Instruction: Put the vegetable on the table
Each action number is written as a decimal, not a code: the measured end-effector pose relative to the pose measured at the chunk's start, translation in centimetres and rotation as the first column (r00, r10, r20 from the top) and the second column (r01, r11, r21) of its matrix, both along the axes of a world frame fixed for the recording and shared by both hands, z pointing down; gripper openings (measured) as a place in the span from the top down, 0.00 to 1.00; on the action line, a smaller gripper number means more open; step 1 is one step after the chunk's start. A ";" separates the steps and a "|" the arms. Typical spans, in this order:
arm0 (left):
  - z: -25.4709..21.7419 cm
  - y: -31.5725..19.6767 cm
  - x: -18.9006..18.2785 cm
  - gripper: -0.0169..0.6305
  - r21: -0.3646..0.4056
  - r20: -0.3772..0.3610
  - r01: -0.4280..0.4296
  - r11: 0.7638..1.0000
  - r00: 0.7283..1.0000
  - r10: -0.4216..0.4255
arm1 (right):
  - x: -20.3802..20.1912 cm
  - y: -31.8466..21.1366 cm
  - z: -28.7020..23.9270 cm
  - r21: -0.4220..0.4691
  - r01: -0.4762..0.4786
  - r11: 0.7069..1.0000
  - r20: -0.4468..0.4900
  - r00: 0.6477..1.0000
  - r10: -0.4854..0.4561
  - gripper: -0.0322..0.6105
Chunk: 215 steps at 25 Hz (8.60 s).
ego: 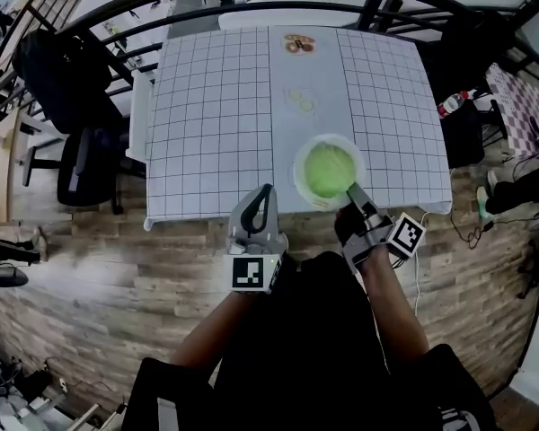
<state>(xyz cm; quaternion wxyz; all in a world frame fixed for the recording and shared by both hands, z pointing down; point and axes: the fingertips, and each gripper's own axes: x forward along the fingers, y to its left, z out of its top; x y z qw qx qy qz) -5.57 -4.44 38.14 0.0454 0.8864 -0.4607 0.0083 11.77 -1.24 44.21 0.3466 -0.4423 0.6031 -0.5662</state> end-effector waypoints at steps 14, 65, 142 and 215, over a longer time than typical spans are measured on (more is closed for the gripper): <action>0.1 -7.1 -4.3 0.96 0.007 0.005 0.147 0.989 0.989 -0.147 | -3.8 -9.1 3.2 -0.044 0.127 0.991 -0.012 0.992 -0.127 0.93; 7.6 -22.5 -3.6 0.96 -0.167 0.127 0.402 0.900 0.914 -0.384 | -7.8 -32.9 23.6 -0.054 0.355 0.933 -0.092 0.929 -0.359 0.91; 3.2 -12.3 -5.8 0.96 -0.073 0.065 0.316 0.946 0.948 -0.312 | -7.0 -20.4 18.8 -0.241 0.264 0.934 -0.298 0.896 -0.330 0.81; -7.5 2.0 10.8 0.96 0.182 -0.047 -0.182 0.966 0.980 0.194 | 1.1 1.9 -13.3 0.350 0.094 0.932 -0.935 0.096 0.341 0.96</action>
